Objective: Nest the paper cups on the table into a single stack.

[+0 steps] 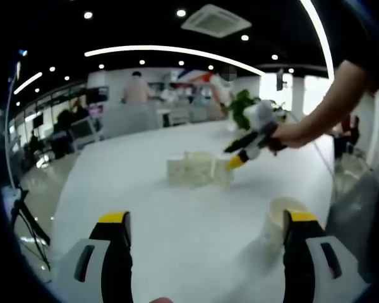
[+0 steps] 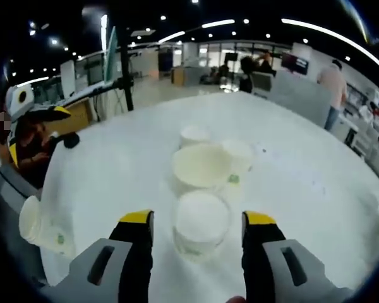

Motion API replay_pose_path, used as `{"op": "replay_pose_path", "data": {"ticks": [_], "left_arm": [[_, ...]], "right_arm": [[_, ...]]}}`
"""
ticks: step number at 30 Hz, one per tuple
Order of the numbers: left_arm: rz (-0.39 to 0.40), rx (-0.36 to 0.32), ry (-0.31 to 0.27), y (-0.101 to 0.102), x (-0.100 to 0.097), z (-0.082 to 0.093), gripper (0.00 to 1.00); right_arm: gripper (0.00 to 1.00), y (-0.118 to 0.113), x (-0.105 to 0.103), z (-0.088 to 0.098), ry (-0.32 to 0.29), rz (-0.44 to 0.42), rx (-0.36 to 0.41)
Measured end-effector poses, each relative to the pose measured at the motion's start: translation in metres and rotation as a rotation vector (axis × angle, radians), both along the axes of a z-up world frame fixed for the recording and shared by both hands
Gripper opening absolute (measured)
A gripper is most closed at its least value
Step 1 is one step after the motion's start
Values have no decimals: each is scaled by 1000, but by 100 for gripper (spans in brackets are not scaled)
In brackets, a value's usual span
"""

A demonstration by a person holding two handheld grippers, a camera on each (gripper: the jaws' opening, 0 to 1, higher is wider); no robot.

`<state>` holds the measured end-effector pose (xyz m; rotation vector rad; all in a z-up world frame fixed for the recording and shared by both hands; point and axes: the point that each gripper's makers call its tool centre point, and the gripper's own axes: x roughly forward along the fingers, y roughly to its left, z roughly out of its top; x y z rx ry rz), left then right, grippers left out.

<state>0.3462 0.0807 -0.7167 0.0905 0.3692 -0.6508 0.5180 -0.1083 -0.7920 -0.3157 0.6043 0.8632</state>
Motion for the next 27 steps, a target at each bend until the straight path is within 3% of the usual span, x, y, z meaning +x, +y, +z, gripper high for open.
{"op": "replay_pose_path", "data": {"ticks": [13, 17, 27], "left_arm": [[19, -3, 12, 3, -1, -2, 99], [28, -7, 14, 6, -1, -1, 99], [26, -1, 21, 5, -5, -1, 99]], "right_arm": [[42, -5, 14, -4, 12, -33, 29], [35, -4, 12, -5, 7, -9, 19], [35, -5, 9, -5, 25, -18, 41]]}}
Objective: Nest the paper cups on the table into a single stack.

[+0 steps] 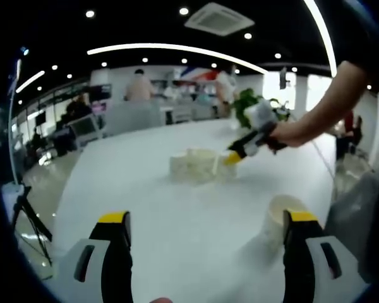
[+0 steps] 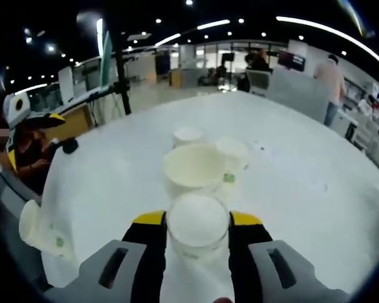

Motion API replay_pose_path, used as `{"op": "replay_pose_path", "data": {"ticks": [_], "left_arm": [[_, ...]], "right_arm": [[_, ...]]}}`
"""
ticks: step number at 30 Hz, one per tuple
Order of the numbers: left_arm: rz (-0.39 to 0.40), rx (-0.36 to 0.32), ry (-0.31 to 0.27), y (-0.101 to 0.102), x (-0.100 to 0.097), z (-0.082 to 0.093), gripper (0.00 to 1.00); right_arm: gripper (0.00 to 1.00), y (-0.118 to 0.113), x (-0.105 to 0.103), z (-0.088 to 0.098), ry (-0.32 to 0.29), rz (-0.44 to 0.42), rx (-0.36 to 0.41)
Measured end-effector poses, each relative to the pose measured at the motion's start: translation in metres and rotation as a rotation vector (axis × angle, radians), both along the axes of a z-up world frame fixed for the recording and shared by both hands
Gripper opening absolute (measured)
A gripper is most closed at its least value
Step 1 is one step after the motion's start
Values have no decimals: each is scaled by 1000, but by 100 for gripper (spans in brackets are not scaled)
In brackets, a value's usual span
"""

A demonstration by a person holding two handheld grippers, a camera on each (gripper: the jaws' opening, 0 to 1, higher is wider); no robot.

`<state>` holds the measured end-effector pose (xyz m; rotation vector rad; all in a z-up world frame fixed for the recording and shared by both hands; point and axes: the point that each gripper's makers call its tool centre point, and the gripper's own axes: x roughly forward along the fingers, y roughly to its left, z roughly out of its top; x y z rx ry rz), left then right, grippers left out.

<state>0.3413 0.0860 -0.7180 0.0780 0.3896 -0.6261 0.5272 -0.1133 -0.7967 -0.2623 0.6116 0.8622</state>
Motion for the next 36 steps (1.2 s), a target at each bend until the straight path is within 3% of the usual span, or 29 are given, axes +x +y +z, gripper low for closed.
{"op": "replay_pose_path", "data": {"ticks": [7, 16, 21, 36], "left_arm": [[-8, 11, -3, 4, 0, 2, 99], [-19, 13, -14, 3, 0, 8, 99], [-39, 13, -22, -3, 0, 12, 99], [-99, 6, -44, -14, -1, 25, 99]], "right_arm": [[34, -2, -6, 3, 2, 5, 0], [34, -5, -13, 21, -11, -10, 24], [34, 0, -23, 44, -17, -11, 69], [34, 7, -57, 100, -105, 29, 84]]}}
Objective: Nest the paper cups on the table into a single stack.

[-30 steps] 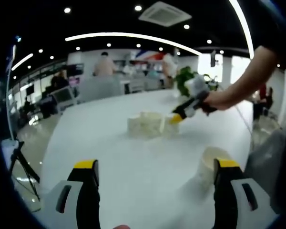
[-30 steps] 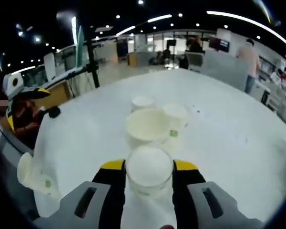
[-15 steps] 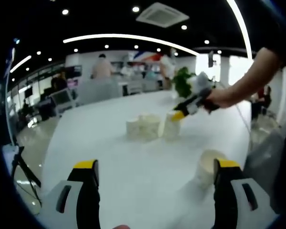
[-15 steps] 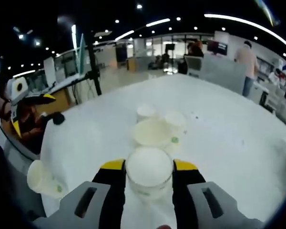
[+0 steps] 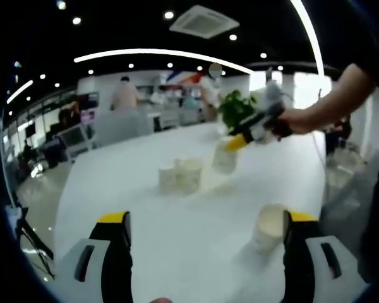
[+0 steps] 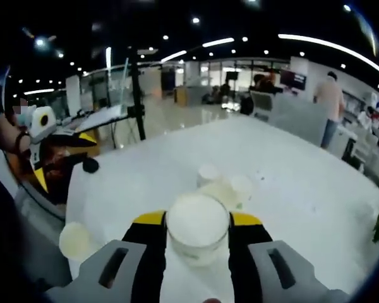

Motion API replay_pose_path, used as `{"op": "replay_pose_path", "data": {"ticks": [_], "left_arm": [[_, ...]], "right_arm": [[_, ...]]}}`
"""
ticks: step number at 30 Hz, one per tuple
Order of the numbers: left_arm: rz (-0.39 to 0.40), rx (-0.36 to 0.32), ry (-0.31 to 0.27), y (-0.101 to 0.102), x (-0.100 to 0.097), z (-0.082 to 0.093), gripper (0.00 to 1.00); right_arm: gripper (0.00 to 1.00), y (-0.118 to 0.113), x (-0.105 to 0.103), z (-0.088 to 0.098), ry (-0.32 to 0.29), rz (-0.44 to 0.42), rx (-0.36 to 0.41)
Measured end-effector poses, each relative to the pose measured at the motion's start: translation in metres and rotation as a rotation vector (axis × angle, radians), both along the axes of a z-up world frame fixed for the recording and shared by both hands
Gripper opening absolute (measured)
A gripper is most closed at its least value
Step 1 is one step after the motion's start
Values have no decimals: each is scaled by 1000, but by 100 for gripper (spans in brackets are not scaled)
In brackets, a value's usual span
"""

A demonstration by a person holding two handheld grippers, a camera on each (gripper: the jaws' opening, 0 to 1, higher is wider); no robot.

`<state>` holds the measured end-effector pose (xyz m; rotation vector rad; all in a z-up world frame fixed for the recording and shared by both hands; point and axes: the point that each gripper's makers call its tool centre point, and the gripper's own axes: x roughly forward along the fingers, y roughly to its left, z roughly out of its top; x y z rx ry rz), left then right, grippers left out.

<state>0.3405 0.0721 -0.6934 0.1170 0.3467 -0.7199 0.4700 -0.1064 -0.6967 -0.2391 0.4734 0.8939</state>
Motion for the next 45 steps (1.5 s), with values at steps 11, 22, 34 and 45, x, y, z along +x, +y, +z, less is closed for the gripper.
{"op": "replay_pose_path", "data": {"ticks": [11, 22, 34, 45], "left_arm": [[-45, -15, -17, -10, -3, 9, 99], [-77, -23, -25, -16, -11, 14, 99], [-94, -20, -23, -15, -19, 12, 99], [-128, -15, -26, -20, -24, 15, 99]], "right_arm": [[34, 0, -25, 46, -70, -1, 40], [34, -6, -55, 77, -116, -7, 67], [34, -10, -87, 103, -153, -32, 112], [34, -9, -113, 121, -175, -63, 169]]}}
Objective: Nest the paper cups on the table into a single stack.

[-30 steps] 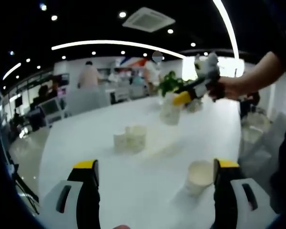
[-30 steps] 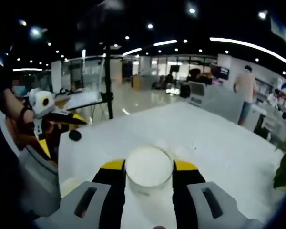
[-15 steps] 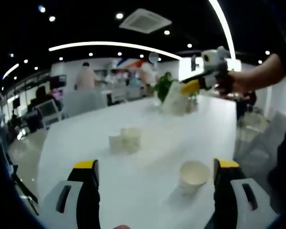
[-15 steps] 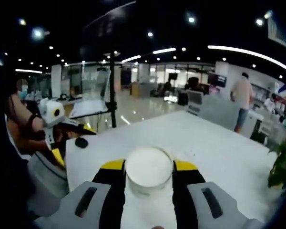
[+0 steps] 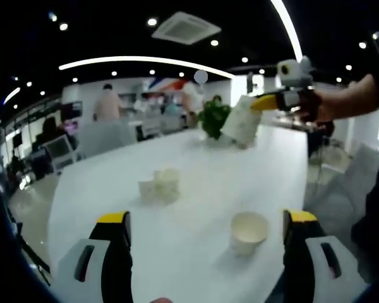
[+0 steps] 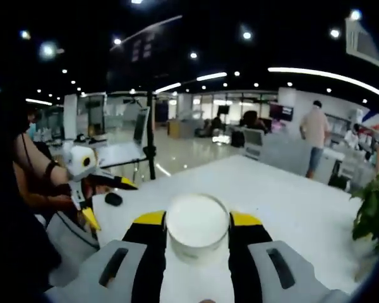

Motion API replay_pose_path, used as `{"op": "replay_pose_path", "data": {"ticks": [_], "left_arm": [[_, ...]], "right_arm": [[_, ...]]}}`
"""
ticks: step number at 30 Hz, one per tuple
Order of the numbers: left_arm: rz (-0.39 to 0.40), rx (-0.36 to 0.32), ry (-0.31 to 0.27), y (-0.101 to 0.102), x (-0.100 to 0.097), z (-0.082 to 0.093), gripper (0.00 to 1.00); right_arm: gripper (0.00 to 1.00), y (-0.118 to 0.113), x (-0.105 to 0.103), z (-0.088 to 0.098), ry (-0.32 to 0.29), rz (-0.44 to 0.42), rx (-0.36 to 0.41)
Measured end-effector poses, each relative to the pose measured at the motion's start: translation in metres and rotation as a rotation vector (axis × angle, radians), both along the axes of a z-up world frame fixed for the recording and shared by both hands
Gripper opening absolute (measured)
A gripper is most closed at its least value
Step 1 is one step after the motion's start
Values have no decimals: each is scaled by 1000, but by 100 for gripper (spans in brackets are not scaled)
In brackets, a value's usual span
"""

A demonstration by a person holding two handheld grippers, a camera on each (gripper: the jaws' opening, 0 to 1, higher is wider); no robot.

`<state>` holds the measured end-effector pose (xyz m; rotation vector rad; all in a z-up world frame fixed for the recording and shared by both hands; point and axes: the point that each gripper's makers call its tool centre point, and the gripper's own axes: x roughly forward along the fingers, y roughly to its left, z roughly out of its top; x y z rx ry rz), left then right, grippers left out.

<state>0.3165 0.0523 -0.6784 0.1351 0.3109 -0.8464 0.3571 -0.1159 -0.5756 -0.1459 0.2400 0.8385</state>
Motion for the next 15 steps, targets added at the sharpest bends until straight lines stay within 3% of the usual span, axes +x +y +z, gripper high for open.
{"op": "replay_pose_path", "data": {"ticks": [9, 15], "left_arm": [[-7, -23, 15, -1, -3, 1, 99], [-18, -24, 31, 1, -9, -4, 99]], "right_arm": [[34, 0, -11, 5, 3, -21, 48], [34, 5, -18, -3, 21, -16, 66]]}}
